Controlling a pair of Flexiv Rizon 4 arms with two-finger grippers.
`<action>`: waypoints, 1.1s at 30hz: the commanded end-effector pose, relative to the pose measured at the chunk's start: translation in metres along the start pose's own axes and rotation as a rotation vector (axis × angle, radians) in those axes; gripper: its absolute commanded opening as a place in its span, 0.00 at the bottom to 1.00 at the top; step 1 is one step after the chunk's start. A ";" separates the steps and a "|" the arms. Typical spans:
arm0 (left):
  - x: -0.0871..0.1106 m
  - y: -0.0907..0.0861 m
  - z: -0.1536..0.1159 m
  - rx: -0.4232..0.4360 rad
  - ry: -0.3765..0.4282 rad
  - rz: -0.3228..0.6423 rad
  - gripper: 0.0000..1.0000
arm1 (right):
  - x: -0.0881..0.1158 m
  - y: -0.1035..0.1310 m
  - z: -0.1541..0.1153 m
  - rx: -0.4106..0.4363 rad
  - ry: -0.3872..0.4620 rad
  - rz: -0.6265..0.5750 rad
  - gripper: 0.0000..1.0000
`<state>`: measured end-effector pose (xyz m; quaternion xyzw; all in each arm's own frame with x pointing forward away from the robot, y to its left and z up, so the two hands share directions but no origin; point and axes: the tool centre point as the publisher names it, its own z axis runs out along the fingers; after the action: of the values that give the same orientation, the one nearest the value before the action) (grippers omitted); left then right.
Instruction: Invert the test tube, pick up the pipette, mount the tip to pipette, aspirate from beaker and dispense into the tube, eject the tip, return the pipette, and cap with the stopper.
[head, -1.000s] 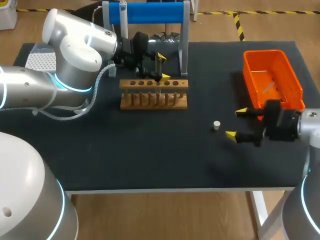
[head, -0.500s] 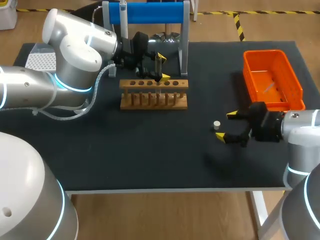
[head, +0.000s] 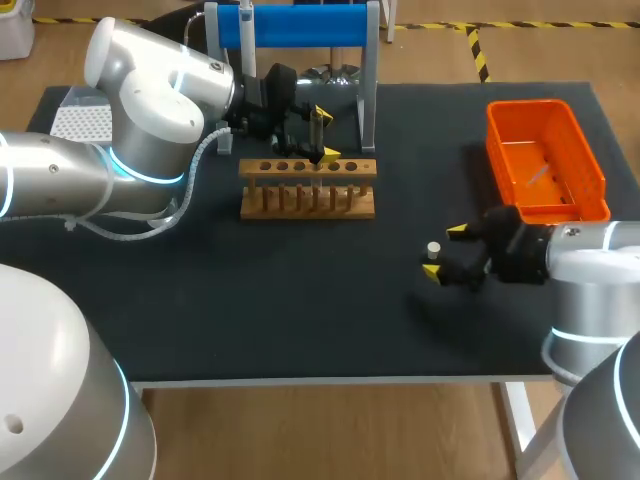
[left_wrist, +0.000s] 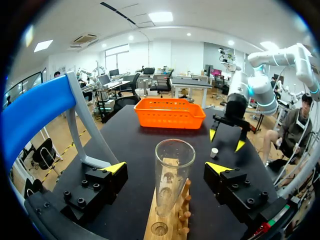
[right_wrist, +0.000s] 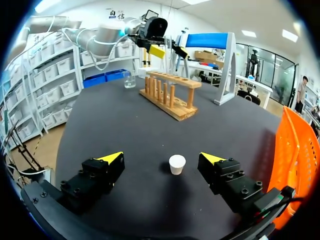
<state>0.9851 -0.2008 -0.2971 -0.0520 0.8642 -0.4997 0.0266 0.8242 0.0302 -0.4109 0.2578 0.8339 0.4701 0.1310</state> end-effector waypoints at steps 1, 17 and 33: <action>-0.001 0.001 0.001 0.002 0.003 0.001 1.00 | -0.003 -0.001 0.008 0.005 -0.004 0.007 0.99; -0.001 0.001 0.001 0.002 0.003 0.001 1.00 | -0.009 -0.002 0.017 0.007 -0.018 0.029 0.68; -0.001 0.001 0.001 0.002 0.003 0.001 1.00 | -0.014 -0.006 0.023 0.014 -0.034 0.027 0.59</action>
<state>0.9851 -0.2008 -0.2971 -0.0520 0.8642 -0.4997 0.0266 0.8437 0.0351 -0.4259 0.2775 0.8314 0.4618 0.1358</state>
